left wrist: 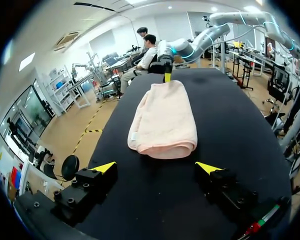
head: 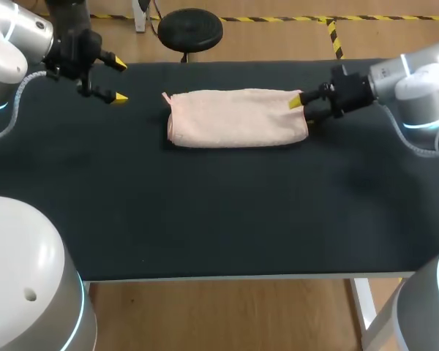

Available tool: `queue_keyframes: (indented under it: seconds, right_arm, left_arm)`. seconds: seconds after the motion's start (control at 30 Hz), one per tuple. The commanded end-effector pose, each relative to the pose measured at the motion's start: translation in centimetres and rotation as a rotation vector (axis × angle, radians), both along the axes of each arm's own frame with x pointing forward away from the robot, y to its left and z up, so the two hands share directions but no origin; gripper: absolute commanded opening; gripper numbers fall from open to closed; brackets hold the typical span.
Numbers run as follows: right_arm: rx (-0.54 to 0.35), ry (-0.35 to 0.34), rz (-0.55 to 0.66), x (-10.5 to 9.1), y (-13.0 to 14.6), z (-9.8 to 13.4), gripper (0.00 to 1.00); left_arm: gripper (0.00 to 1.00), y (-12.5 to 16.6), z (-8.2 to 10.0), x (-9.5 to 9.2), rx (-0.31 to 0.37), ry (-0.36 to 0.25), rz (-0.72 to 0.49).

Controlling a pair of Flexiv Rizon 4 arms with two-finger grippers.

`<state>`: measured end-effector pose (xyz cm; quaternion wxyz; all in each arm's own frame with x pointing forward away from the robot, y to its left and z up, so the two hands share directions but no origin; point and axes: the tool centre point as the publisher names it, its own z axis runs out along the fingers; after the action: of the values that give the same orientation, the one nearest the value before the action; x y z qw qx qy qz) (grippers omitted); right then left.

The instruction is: Fold the towel

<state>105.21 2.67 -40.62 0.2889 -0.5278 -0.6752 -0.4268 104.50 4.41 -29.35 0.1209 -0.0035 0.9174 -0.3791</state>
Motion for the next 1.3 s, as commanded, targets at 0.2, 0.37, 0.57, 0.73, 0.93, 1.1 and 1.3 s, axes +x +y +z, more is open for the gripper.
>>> queue_keyframes:
  seconds: [0.2, 0.37, 0.57, 0.73, 0.93, 1.1, 1.3]
  right_arm:
    - [0.012, 0.004, 0.021, 0.6, 0.8, -0.5, 1.0]
    - [0.016, 0.001, 0.029, 0.6, 1.1, -0.3, 1.0]
    - [0.003, -0.007, 0.037, 0.4, 1.3, 0.1, 0.0]
    - [-0.064, -0.034, 0.043, 0.1, 1.5, 1.0, 0.0]
    - [-0.249, -0.055, 0.055, -0.3, 2.4, 2.2, 0.0]
    - [-0.357, -0.067, 0.058, -0.5, 3.6, 3.8, 0.0]
    - [-0.475, -0.081, 0.023, -0.8, 5.3, 5.9, 0.0]
  left_arm:
    - [1.0, 0.0, -0.1, -0.1, -0.002, -0.004, 0.0]
    - [1.0, 0.0, -0.1, -0.1, -0.002, -0.004, 0.0]
    - [1.0, 0.0, -0.1, -0.1, -0.002, -0.004, 0.0]
    - [1.0, 0.0, -0.1, -0.1, -0.002, -0.004, 0.0]
    - [1.0, 0.0, -0.1, -0.1, -0.002, -0.004, 0.0]
    - [1.0, 0.0, -0.1, -0.1, -0.002, -0.004, 0.0]
    - [1.0, 0.0, -0.1, -0.1, -0.002, -0.004, 0.0]
